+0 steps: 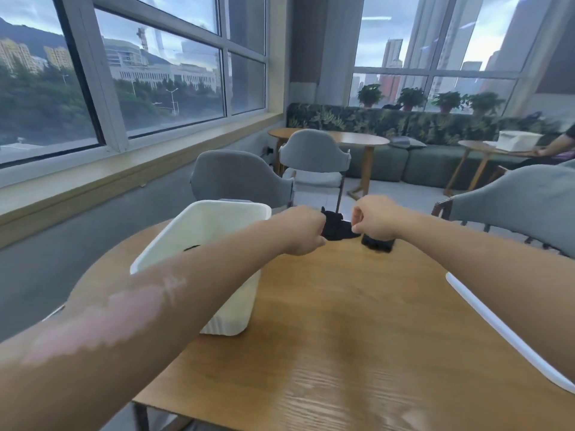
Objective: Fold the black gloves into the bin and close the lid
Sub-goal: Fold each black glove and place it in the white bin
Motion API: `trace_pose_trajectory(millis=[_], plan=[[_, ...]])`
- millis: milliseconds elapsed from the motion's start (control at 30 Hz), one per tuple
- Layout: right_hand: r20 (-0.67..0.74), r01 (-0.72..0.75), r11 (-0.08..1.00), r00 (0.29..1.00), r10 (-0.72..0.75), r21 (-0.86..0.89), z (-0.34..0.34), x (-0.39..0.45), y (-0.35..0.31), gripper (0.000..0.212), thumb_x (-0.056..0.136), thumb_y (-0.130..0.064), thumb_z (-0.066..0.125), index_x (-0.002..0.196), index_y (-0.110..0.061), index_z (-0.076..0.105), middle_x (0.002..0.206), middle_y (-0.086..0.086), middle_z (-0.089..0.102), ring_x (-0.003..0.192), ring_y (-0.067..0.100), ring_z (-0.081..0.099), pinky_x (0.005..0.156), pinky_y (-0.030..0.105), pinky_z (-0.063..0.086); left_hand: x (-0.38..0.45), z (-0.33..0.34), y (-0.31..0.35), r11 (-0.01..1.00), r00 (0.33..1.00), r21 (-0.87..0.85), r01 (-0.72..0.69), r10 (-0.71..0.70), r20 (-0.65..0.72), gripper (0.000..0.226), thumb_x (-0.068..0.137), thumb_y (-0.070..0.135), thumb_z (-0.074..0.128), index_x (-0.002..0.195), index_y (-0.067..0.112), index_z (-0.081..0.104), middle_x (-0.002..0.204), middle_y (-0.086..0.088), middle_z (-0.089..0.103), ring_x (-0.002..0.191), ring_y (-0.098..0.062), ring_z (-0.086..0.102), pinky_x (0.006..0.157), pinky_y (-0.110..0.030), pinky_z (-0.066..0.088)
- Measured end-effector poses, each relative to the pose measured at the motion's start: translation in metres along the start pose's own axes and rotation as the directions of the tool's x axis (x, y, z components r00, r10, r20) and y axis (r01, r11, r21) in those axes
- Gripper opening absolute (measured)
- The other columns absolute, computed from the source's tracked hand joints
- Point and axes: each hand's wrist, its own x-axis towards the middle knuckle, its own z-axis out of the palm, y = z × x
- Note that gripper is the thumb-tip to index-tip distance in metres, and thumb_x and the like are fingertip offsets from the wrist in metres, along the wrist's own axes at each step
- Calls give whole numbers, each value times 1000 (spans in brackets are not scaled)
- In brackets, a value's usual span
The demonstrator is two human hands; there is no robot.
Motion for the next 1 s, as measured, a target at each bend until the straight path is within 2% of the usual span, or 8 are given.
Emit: trace_pose_trajectory(millis=[167, 267, 400, 533, 633, 767, 867, 1000], plan=[[51, -48, 999, 998, 47, 19, 38, -18, 42, 17, 96, -19, 60, 106, -9, 69, 110, 12, 69, 98, 28, 63, 82, 37, 53, 10, 58, 18, 993, 998, -109, 44, -40, 41, 28, 100, 39, 56, 115, 15, 57, 113, -7, 61, 102, -26, 58, 91, -43, 52], [108, -55, 998, 993, 53, 24, 65, -25, 61, 25, 99, -24, 59, 120, -13, 65, 122, 4, 64, 110, 23, 59, 91, 35, 51, 10, 100, 23, 986, 994, -138, 93, -83, 77, 40, 101, 40, 55, 132, 16, 50, 130, -7, 53, 119, -28, 51, 100, -44, 48], [138, -81, 997, 987, 77, 20, 104, -24, 85, 44, 99, -27, 60, 139, -11, 54, 137, 9, 56, 124, 26, 53, 101, 36, 46, 7, 147, 27, 954, 985, -251, 162, -140, 102, 60, 101, 49, 48, 151, 20, 31, 151, -7, 35, 140, -29, 31, 113, -49, 37], [156, -111, 994, 982, 108, 9, 131, -13, 105, 39, 97, -25, 60, 131, -7, 60, 132, 11, 58, 116, 28, 57, 99, 40, 49, 3, 173, 20, 955, 983, -231, 185, -179, 49, 74, 101, 61, 35, 160, 22, 17, 167, -3, 15, 153, -25, 9, 123, -45, 19], [134, -118, 993, 984, 119, -12, 139, 2, 116, 41, 98, -25, 58, 135, -8, 56, 136, 12, 54, 120, 29, 54, 101, 40, 47, 0, 189, 15, 960, 981, -212, 184, -192, -19, 70, 101, 64, 28, 159, 25, 24, 167, -2, 18, 153, -24, 12, 124, -43, 17], [63, -142, 990, 988, 140, 17, 142, 30, 130, 51, 97, -24, 59, 144, -10, 47, 144, 12, 46, 128, 30, 49, 104, 41, 45, 1, 199, 11, 949, 971, -253, 189, -220, -97, 62, 102, 59, 31, 156, 29, 33, 165, 2, 25, 152, -21, 17, 124, -41, 18], [-26, -176, 981, 984, 179, 85, 144, 50, 138, 43, 96, -16, 56, 139, -11, 52, 138, 11, 51, 118, 30, 54, 97, 42, 51, 3, 200, 9, 949, 966, -252, 192, -228, -120, 59, 102, 58, 33, 154, 32, 36, 164, 4, 28, 151, -19, 19, 123, -40, 20], [-144, -228, 961, 957, 251, 156, 144, 70, 143, 49, 96, -6, 52, 144, -14, 45, 135, 12, 53, 108, 30, 58, 85, 38, 53, 2, 199, 10, 946, 965, -257, 199, -235, -118, 58, 102, 58, 34, 154, 32, 36, 163, 5, 28, 151, -19, 18, 124, -40, 19]])
